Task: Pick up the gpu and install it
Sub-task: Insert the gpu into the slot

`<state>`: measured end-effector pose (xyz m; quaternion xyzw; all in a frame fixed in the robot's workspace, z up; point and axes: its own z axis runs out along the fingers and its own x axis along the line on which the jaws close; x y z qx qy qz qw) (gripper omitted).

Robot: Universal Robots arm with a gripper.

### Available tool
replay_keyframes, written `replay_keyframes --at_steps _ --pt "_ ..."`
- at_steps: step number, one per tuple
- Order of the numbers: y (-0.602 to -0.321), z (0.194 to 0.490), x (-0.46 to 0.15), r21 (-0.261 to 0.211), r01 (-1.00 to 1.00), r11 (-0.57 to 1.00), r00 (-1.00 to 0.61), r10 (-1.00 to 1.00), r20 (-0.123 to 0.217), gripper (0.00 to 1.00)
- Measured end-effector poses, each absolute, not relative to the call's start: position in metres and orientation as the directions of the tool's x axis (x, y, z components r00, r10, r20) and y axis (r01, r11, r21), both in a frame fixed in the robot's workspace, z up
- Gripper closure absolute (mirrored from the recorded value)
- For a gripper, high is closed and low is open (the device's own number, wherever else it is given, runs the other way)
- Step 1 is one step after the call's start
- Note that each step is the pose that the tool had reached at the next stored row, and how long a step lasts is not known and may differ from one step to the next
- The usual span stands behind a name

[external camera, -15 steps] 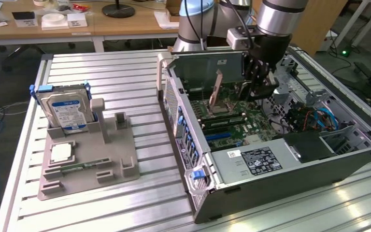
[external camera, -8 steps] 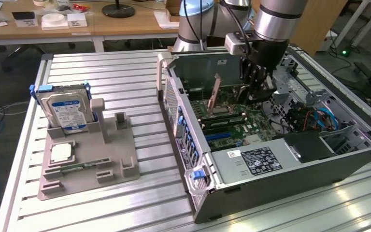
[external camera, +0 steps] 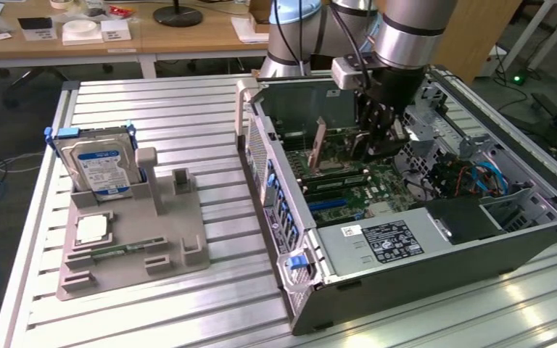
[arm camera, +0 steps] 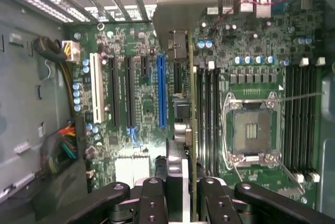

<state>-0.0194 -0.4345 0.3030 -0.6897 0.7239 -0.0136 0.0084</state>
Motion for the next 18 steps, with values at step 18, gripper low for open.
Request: replay_keyframes --at_steps 18 --pt "-0.448 0.289 -0.039 -0.031 -0.998 0.048 -0.048 -0.999 0.007 0.72"
